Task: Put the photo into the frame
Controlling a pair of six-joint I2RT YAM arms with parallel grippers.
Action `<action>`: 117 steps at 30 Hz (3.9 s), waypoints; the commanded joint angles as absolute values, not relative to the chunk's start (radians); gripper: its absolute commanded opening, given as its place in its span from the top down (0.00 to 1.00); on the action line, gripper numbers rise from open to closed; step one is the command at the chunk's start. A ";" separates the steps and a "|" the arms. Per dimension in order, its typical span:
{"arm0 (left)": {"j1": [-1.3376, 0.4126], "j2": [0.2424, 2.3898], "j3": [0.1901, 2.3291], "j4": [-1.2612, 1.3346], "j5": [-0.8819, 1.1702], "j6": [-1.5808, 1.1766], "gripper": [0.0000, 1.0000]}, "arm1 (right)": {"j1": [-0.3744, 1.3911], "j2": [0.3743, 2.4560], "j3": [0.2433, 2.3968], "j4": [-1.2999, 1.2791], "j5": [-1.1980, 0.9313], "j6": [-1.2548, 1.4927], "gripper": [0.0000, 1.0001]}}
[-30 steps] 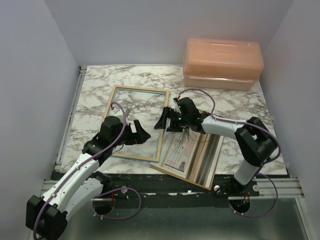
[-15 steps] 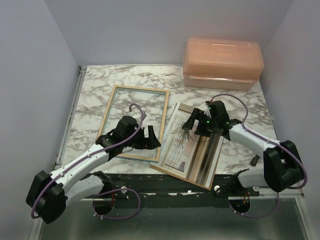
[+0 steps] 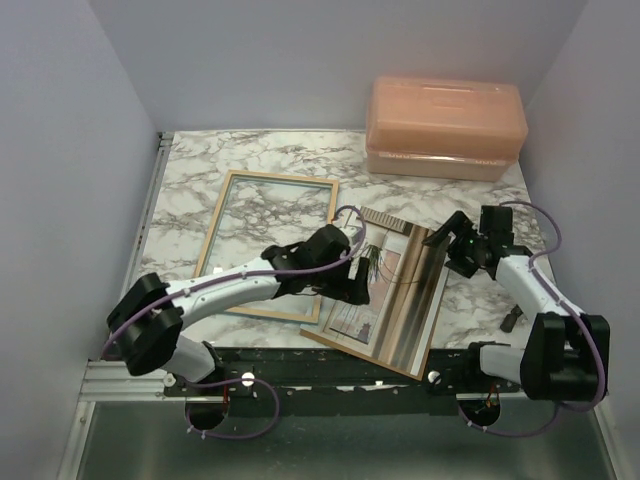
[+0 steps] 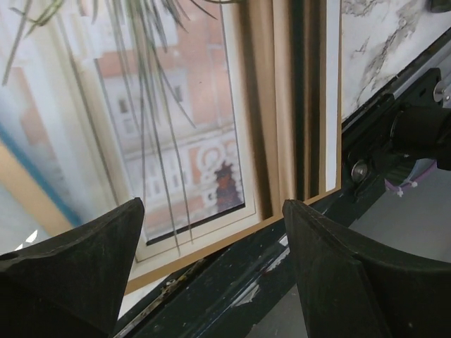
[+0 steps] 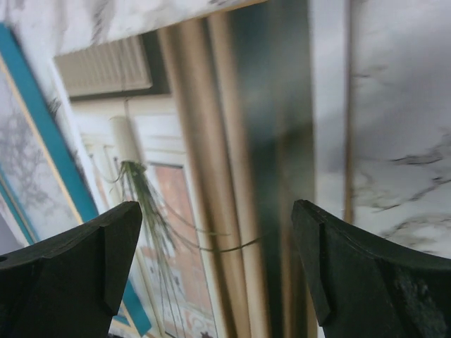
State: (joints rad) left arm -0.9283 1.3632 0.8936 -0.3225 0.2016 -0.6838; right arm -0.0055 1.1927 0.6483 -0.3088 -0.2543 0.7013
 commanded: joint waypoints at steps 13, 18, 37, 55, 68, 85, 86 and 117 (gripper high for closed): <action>-1.106 1.758 1.163 -0.494 0.063 -0.711 0.31 | -0.111 1.433 0.779 -0.308 -0.084 0.607 0.04; -1.106 1.783 1.164 -0.503 0.057 -0.722 0.39 | -0.112 1.481 0.823 -0.275 -0.079 0.605 0.04; -1.106 1.856 1.169 -0.537 0.058 -0.733 0.45 | -0.113 1.696 0.952 -0.184 -0.172 0.556 0.12; -1.106 1.861 1.170 -0.533 0.065 -0.728 0.47 | -0.112 1.588 0.846 -0.122 -0.295 0.545 0.17; -1.106 1.864 1.176 -0.541 0.063 -0.726 0.48 | -0.112 1.622 0.715 -0.037 -0.360 0.568 0.31; -1.108 1.718 1.187 -0.529 0.012 -0.704 0.38 | -0.112 1.419 0.681 -0.123 -0.308 0.540 0.85; -1.108 1.685 1.189 -0.521 0.013 -0.701 0.34 | -0.113 1.403 0.690 -0.143 -0.306 0.537 0.89; -1.060 1.221 1.132 -0.365 -0.003 -0.606 0.01 | -0.111 1.217 1.372 -0.695 -0.390 0.544 1.00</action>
State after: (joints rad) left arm -1.0512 1.2572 1.0969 -0.4259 -0.0143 -0.6830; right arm -0.1116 1.2339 1.3579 -0.6502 -0.3164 0.4938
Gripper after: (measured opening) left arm 0.973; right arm 0.027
